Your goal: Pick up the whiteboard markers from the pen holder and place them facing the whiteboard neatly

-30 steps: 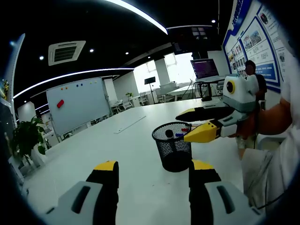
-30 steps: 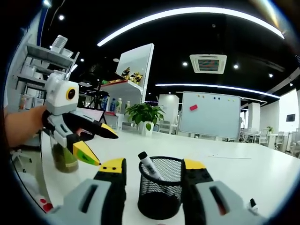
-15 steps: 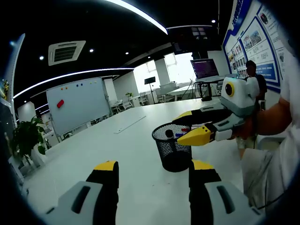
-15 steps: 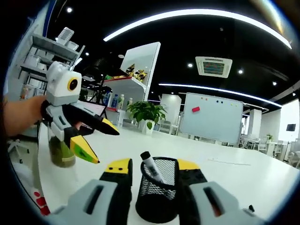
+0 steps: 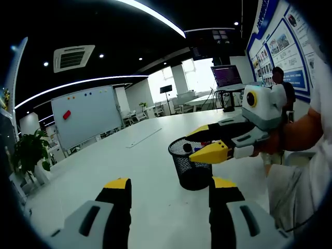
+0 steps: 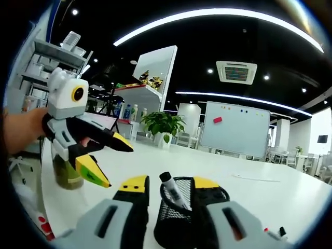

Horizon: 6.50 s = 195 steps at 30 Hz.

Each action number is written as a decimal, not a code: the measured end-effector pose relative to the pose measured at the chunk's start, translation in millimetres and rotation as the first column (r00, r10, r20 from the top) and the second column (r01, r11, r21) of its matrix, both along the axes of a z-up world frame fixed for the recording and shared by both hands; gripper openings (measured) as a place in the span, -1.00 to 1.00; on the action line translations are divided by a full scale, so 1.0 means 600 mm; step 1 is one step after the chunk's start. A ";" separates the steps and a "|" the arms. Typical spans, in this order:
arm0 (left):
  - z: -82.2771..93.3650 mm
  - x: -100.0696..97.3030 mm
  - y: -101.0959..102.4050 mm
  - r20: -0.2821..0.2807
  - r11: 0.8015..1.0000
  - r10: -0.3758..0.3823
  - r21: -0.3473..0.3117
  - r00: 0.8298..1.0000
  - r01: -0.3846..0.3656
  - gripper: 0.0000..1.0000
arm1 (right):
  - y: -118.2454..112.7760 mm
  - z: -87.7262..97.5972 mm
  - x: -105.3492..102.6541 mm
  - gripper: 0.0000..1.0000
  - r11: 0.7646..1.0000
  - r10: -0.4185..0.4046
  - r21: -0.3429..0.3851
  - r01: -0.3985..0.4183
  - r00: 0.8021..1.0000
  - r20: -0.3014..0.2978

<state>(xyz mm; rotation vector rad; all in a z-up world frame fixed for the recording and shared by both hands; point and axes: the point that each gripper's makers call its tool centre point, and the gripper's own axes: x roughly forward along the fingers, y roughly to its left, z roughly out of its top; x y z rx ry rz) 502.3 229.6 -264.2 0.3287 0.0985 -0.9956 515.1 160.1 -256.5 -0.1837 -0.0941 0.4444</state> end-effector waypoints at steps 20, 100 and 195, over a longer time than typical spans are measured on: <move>0.000 -0.004 -0.002 -0.002 1.000 0.000 0.003 1.000 0.000 0.23 | 0.015 -0.004 0.011 -0.50 0.994 -0.013 -0.106 0.013 1.000 0.010; 0.000 -0.003 -0.002 -0.002 1.000 -0.002 0.002 1.000 0.002 0.23 | -0.012 0.021 0.013 -0.79 0.991 -0.069 -0.113 0.074 0.996 0.047; -0.001 -0.002 -0.002 -0.004 1.000 0.000 0.009 1.000 0.000 0.23 | -0.193 0.217 -0.039 -0.81 0.958 -0.223 0.231 0.167 0.945 0.241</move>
